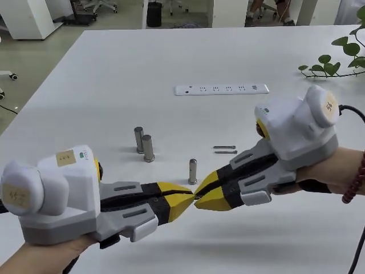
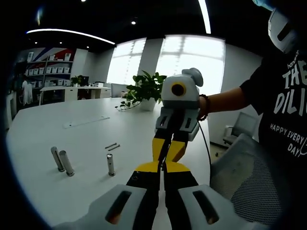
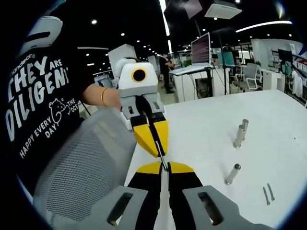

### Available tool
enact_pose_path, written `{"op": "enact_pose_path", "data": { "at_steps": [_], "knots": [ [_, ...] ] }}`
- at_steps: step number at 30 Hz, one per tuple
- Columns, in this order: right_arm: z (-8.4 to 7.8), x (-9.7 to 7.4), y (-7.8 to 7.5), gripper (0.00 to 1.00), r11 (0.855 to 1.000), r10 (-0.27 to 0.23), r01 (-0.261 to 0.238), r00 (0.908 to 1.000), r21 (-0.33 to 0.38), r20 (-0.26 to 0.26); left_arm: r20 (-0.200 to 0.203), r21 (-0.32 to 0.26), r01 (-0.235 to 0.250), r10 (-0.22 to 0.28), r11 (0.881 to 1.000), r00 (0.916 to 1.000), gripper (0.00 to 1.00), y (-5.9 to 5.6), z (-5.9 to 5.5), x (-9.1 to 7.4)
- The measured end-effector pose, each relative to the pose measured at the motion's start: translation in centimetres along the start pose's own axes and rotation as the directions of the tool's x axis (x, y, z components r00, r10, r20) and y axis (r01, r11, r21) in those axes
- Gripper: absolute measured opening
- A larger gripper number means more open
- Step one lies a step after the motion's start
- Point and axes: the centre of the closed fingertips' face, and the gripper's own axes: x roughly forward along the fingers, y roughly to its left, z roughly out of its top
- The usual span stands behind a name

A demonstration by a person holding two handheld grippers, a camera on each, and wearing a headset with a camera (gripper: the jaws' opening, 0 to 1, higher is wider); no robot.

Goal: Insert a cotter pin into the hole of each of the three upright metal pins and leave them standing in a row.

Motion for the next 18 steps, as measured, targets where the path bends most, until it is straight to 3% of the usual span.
{"op": "enact_pose_path", "data": {
  "at_steps": [9, 18],
  "knots": [
    [-0.34, 0.08, -0.13, 0.00, 0.998, -0.007, 0.004, 0.9987, -0.062, -0.051, -0.007, 0.000, -0.004, 0.004, 1.000, 1.0000, 0.00, 0.06, -0.28, -0.07],
    [-0.55, 0.46, -0.06, 0.00, 0.994, -0.020, 0.009, 0.9947, -0.105, -0.101, -0.013, 0.012, -0.045, 0.045, 0.999, 0.9989, 0.03, 0.76, -0.56, -0.14]
  ]
}}
